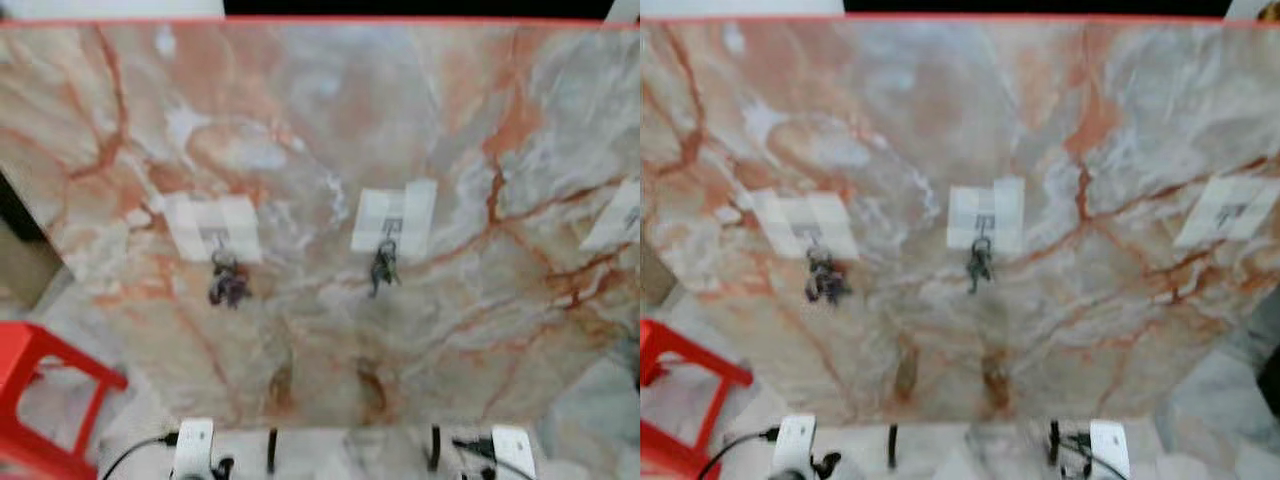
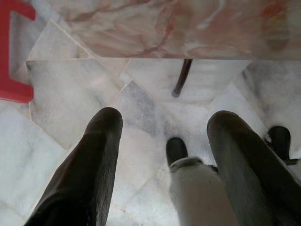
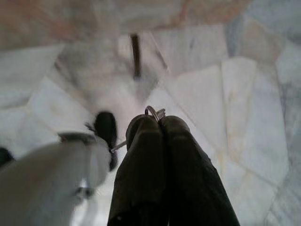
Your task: Hang keys on a hook
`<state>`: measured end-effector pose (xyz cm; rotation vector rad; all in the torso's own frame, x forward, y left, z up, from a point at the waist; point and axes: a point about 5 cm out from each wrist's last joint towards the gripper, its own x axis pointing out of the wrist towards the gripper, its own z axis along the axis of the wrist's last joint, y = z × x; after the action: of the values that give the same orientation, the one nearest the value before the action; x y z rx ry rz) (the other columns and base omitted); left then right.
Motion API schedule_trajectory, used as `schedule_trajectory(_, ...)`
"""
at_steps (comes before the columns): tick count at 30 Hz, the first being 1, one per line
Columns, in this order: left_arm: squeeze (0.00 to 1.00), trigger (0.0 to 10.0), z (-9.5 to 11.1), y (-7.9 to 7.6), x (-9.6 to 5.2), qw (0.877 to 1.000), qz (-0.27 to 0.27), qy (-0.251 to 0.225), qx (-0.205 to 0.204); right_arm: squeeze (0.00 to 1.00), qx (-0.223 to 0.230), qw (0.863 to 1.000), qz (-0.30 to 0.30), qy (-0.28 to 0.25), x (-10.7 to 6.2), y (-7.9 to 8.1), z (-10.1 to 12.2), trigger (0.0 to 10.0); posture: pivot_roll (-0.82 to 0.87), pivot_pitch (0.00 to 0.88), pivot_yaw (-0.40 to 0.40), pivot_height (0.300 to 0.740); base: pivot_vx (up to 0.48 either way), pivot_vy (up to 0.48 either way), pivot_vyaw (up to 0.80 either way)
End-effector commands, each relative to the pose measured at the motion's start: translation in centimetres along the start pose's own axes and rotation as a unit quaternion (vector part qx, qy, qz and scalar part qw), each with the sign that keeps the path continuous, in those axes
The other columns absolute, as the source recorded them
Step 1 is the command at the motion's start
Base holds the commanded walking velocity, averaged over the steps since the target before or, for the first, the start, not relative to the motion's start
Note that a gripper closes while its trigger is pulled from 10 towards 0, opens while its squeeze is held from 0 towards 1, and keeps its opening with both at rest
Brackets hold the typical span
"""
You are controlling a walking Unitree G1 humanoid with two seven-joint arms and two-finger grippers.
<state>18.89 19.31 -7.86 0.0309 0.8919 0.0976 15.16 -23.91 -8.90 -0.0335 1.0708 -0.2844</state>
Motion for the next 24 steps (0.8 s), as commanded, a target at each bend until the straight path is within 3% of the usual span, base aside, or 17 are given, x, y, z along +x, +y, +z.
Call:
schedule_trajectory(1,0.0,10.0,0.3,-0.3,0.1,1.0,-0.004,-0.002,-0.001,0.0,0.014,0.998,-0.054,-0.009,0.1,-1.1,1.2,10.0,-0.13,0.043,-0.019,0.74,0.0,0.0,0.0)
schedule_trajectory(3,0.0,10.0,0.3,-0.2,0.1,1.0,-0.003,-0.002,-0.002,0.0,0.045,0.989,-0.137,-0.026,0.0,-2.7,2.5,10.0,-0.14,0.043,-0.02,0.74,0.0,0.0,0.0)
schedule_trajectory(5,0.0,10.0,0.3,-0.2,0.1,1.0,-0.003,-0.002,-0.002,0.0,0.058,0.981,-0.179,-0.054,-0.2,-3.6,3.8,10.0,-0.14,0.043,-0.019,0.74,0.0,0.0,0.0)
schedule_trajectory(8,0.0,10.0,0.3,-0.2,0.1,1.0,-0.004,-0.003,0.0,0.0,0.016,0.972,-0.211,-0.107,-0.5,-4.3,6.4,10.0,-0.14,0.044,-0.018,0.74,0.0,0.0,0.0)
schedule_trajectory(10,0.0,10.0,0.3,-0.2,0.1,1.0,-0.007,-0.003,0.002,0.0,-0.075,0.942,-0.244,-0.217,-1.4,-4.3,11.3,10.0,-0.14,0.042,-0.016,0.74,0.0,0.0,0.0)
schedule_trajectory(12,0.0,10.0,0.3,-0.2,0.1,1.0,-0.008,-0.003,0.002,0.0,-0.113,0.914,-0.267,-0.283,-2.3,-4.0,14.0,10.0,-0.14,0.04,-0.015,0.74,0.0,0.0,0.0)
schedule_trajectory(15,0.0,10.0,0.4,-0.2,0.1,1.0,-0.009,-0.004,0.002,0.0,-0.085,0.881,-0.302,-0.354,-3.9,-3.9,17.2,10.0,-0.15,0.039,-0.014,0.74,0.0,0.0,0.0)
schedule_trajectory(17,0.0,10.0,0.4,-0.2,0.1,1.0,-0.009,-0.004,0.002,0.0,-0.088,0.848,-0.324,-0.411,-5.2,-3.5,19.4,10.0,-0.15,0.035,-0.012,0.74,0.0,0.0,0.0)
schedule_trajectory(18,0.0,10.0,0.4,-0.2,0.1,1.0,-0.01,-0.005,0.002,0.0,-0.077,0.82,-0.34,-0.453,-6.4,-3.1,21.0,10.0,-0.15,0.035,-0.012,0.74,0.0,0.0,0.0)
schedule_trajectory(24,0.0,10.0,0.4,-0.3,0.1,1.0,-0.009,-0.005,-0.001,0.0,-0.054,0.79,-0.369,-0.487,-7.8,-3.3,22.2,10.0,-0.14,0.027,-0.015,0.74,0.0,0.0,0.0)
